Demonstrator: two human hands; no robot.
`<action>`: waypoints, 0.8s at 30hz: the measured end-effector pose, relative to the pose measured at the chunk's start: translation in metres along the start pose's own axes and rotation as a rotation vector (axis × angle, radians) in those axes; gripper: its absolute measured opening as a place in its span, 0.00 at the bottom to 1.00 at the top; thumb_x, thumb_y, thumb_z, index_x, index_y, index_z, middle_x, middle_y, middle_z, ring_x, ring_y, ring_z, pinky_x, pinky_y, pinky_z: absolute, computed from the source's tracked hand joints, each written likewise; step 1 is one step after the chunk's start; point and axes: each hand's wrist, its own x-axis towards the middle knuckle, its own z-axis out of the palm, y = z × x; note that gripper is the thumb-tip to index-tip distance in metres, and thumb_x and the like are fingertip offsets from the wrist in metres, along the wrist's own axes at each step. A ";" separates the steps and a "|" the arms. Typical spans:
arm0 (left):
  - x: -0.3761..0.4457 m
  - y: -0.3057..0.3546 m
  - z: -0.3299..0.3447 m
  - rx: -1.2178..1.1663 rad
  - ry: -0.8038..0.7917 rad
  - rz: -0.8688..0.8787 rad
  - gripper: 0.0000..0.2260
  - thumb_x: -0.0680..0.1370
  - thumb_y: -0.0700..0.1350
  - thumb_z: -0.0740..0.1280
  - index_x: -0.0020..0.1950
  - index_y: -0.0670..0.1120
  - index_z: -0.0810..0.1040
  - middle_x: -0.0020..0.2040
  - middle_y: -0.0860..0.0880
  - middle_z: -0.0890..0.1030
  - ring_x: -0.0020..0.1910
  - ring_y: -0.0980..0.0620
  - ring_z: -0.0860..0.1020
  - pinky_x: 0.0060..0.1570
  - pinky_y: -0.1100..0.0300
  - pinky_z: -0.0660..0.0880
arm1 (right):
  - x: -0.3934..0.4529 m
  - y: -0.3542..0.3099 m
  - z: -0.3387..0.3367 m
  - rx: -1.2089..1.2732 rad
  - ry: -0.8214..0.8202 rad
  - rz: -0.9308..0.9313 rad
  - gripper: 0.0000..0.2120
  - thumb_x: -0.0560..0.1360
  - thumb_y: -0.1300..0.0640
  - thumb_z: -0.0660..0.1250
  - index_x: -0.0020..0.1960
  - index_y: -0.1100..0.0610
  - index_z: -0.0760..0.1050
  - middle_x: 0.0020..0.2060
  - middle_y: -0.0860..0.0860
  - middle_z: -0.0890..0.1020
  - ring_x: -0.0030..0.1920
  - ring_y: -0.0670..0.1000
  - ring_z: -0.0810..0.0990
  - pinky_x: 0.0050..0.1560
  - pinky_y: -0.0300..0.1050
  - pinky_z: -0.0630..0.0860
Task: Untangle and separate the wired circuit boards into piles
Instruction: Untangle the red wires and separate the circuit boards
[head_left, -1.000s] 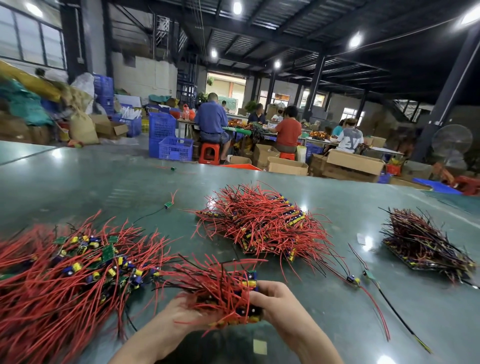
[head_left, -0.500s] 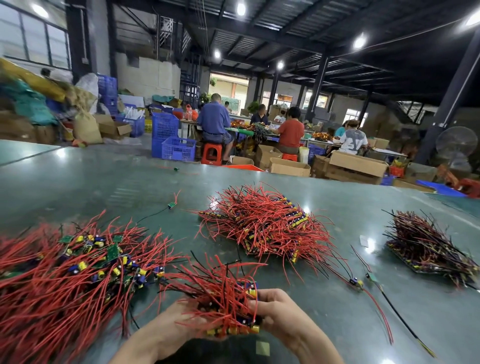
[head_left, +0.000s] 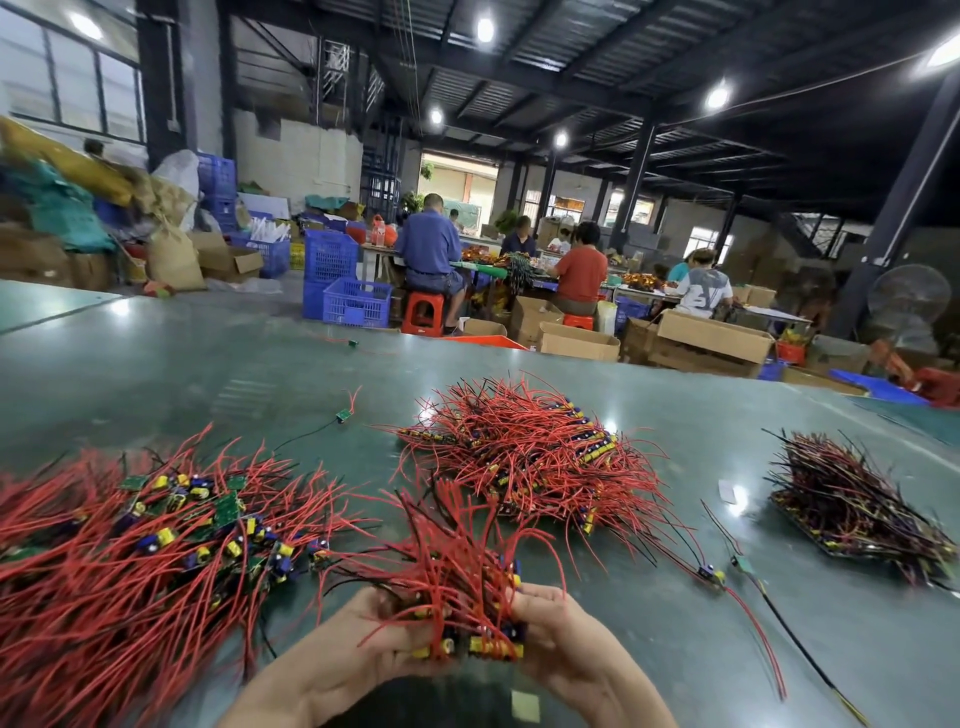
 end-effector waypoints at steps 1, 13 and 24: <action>0.000 0.004 0.002 -0.029 -0.005 0.006 0.14 0.70 0.29 0.70 0.55 0.31 0.77 0.54 0.33 0.80 0.52 0.37 0.81 0.46 0.48 0.80 | 0.001 -0.002 -0.001 0.025 0.030 -0.016 0.09 0.65 0.70 0.69 0.45 0.68 0.82 0.33 0.59 0.83 0.30 0.51 0.82 0.34 0.44 0.80; -0.001 0.034 0.002 -0.449 0.174 0.233 0.10 0.67 0.33 0.63 0.40 0.35 0.84 0.44 0.37 0.84 0.40 0.45 0.84 0.34 0.58 0.81 | 0.004 -0.014 -0.028 0.178 0.556 -0.271 0.06 0.75 0.67 0.62 0.45 0.67 0.78 0.33 0.57 0.84 0.30 0.52 0.83 0.28 0.38 0.79; -0.012 0.031 0.024 -0.323 -0.020 -0.030 0.14 0.65 0.40 0.67 0.48 0.33 0.76 0.37 0.39 0.77 0.29 0.48 0.76 0.31 0.54 0.79 | -0.001 -0.004 -0.023 -1.339 1.091 -0.323 0.08 0.76 0.53 0.65 0.51 0.53 0.81 0.47 0.50 0.81 0.57 0.57 0.70 0.48 0.42 0.63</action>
